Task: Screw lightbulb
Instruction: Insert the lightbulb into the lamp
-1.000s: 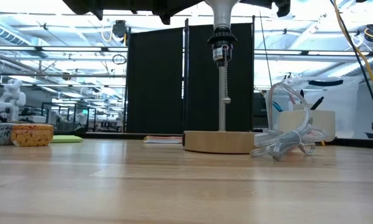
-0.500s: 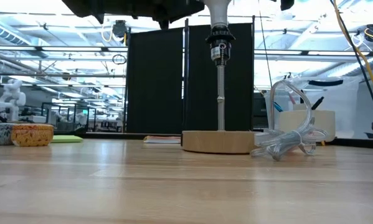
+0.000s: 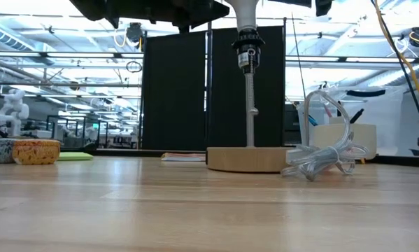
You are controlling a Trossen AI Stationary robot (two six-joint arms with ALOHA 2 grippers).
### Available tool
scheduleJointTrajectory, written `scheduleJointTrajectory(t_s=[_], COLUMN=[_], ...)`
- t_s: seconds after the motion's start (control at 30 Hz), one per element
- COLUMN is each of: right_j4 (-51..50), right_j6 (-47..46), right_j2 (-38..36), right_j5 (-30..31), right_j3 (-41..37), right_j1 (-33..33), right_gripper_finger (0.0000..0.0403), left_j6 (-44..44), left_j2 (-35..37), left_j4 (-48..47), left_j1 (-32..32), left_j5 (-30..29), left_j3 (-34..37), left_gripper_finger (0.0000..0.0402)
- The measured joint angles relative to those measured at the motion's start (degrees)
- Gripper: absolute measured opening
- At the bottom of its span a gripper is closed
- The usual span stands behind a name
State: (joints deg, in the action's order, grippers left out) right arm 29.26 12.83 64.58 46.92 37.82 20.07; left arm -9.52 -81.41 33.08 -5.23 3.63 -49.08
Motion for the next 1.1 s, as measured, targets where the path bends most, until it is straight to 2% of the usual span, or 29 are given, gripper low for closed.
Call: scheduleJointTrajectory(t_s=[0.57, 0.87, 1.1], right_j4=[-2.21, 2.24, 4.1], right_j6=[-1.03, 3.5, 6.13], right_j2=[-0.13, -0.15, -0.17], right_j5=[10.42, 10.33, 9.7], right_j3=[0.07, 0.11, 0.13], right_j1=[0.73, -0.08, -1.06], right_gripper_finger=[0.0, 0.0, 0.0], left_j6=[-1.01, -2.99, -5.97], left_j2=[2.33, 5.73, 6.71], left_j4=[-2.72, -4.6, -4.95], left_j1=[0.02, 2.57, 6.25], left_j5=[-0.51, -1.6, -4.97], left_j3=[0.09, 0.09, 0.11], left_gripper_finger=[0.0, 0.0, 0.0])
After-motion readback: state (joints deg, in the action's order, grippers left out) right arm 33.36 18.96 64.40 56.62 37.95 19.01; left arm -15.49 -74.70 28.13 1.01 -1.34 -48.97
